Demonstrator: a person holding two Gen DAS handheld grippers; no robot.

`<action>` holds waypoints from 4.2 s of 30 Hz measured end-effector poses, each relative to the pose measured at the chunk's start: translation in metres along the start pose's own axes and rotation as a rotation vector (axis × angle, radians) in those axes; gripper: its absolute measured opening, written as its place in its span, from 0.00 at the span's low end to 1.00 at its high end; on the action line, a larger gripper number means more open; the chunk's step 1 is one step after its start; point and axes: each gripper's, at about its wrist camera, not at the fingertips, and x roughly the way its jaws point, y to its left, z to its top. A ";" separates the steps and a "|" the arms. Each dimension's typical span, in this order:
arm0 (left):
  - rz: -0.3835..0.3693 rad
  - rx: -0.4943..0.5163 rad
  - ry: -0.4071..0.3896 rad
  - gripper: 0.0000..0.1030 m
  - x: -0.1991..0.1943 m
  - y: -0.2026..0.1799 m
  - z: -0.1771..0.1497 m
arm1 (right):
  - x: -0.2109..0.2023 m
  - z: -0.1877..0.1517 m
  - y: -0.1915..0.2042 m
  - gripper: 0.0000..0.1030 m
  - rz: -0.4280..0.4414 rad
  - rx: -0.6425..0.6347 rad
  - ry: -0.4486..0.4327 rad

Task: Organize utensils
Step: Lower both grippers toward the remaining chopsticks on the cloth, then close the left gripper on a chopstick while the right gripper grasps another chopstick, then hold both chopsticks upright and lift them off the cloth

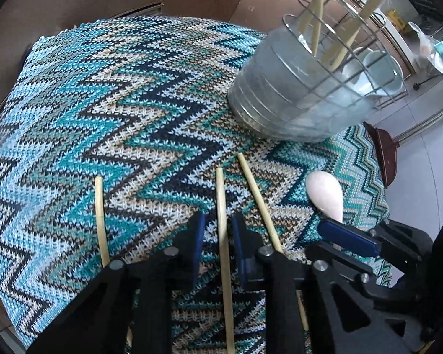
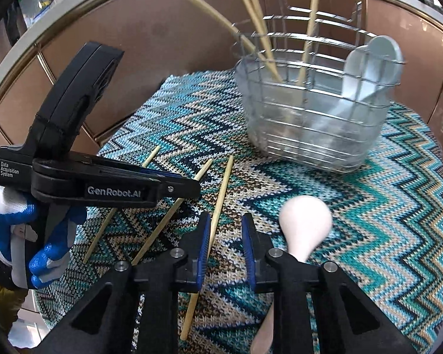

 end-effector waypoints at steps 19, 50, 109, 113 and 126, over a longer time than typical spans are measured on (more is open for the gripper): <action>-0.121 -0.057 -0.008 0.06 -0.003 0.037 0.005 | 0.062 0.032 0.008 0.12 -0.024 -0.028 0.151; 0.002 -0.091 -0.090 0.07 -0.037 0.001 -0.013 | -0.057 -0.010 0.000 0.06 0.127 0.113 -0.097; 0.213 0.001 0.009 0.08 0.024 -0.046 0.004 | -0.113 -0.047 -0.037 0.05 0.203 0.219 -0.251; 0.229 0.017 0.016 0.06 0.027 -0.052 0.006 | -0.109 -0.046 -0.039 0.05 0.206 0.223 -0.246; 0.165 -0.039 -0.044 0.05 -0.008 -0.047 -0.005 | -0.134 -0.051 -0.032 0.05 0.194 0.217 -0.289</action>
